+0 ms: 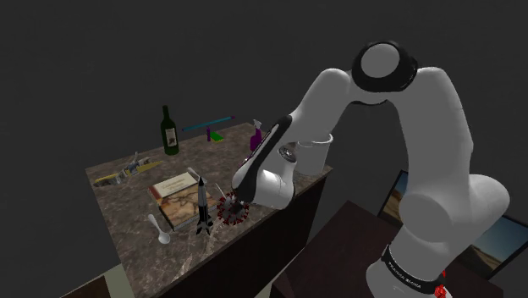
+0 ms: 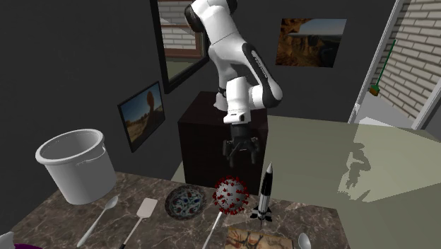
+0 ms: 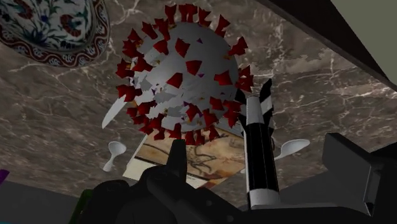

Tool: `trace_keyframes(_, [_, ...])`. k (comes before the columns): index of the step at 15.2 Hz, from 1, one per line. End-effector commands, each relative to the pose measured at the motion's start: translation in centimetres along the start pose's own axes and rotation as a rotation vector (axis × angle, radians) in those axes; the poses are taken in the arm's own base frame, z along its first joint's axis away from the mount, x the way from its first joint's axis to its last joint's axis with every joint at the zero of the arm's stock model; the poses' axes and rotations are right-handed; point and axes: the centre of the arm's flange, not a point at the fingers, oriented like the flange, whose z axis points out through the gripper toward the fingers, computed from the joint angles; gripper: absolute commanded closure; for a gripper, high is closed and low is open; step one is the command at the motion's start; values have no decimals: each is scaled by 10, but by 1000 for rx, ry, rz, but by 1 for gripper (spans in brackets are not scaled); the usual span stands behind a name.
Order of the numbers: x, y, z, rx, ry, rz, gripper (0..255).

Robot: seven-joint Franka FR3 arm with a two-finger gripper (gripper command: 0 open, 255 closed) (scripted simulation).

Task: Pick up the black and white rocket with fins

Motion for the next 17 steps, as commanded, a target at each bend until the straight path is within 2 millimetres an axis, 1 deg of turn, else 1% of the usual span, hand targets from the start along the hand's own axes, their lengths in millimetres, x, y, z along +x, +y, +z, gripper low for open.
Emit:
trace_keyframes(1, [6, -6, 23, 2, 38, -31, 0])
trace_keyframes(10, [37, -30, 127, 13, 193, -166, 0])
trace_keyframes(11, [37, -30, 128, 13, 193, -166, 0])
trace_keyframes(17, [21, -34, 155, 13, 193, -166, 0])
